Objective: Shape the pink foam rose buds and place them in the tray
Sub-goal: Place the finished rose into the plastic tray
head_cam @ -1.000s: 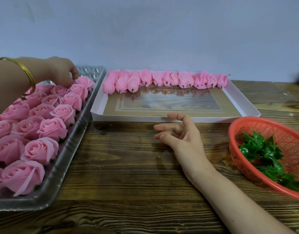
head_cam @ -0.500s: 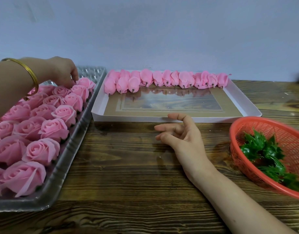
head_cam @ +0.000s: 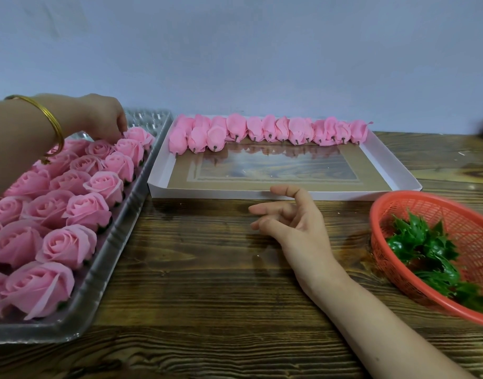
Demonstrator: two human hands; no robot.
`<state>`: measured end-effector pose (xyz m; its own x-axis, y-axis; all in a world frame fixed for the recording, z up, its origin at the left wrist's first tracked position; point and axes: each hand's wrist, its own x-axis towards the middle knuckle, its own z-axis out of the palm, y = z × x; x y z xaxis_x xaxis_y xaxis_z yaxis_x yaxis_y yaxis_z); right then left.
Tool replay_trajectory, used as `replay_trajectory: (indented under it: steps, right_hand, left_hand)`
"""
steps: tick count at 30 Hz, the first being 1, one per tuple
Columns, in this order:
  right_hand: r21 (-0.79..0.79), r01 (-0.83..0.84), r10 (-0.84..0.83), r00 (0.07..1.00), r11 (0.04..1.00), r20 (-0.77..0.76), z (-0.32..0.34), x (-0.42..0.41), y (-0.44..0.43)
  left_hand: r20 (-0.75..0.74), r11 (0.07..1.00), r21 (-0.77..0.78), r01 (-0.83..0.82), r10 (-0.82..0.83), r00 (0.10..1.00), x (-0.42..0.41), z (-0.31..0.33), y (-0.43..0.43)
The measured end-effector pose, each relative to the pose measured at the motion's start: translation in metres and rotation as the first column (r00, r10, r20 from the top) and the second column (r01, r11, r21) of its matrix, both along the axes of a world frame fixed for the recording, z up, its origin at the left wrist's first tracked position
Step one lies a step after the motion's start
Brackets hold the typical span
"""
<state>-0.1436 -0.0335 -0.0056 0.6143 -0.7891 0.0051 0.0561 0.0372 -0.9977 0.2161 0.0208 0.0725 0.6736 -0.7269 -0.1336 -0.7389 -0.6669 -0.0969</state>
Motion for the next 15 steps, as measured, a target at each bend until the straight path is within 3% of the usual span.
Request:
replay_trajectory:
  steps: [9, 15]
  right_hand:
    - [0.004, 0.000, 0.000, 1.000, 1.000, 0.004, 0.0021, -0.0010, 0.0004]
    - [0.007, -0.003, 0.002, 1.000, 1.000, 0.011, 0.0015, -0.0006, 0.0005]
  left_hand:
    - [-0.054, 1.000, -0.005, -0.023, 0.022, 0.998, -0.0031, -0.0011, 0.0016]
    - [-0.195, 0.995, -0.025, -0.092, 0.085, 0.977, -0.0082, 0.0048, 0.0040]
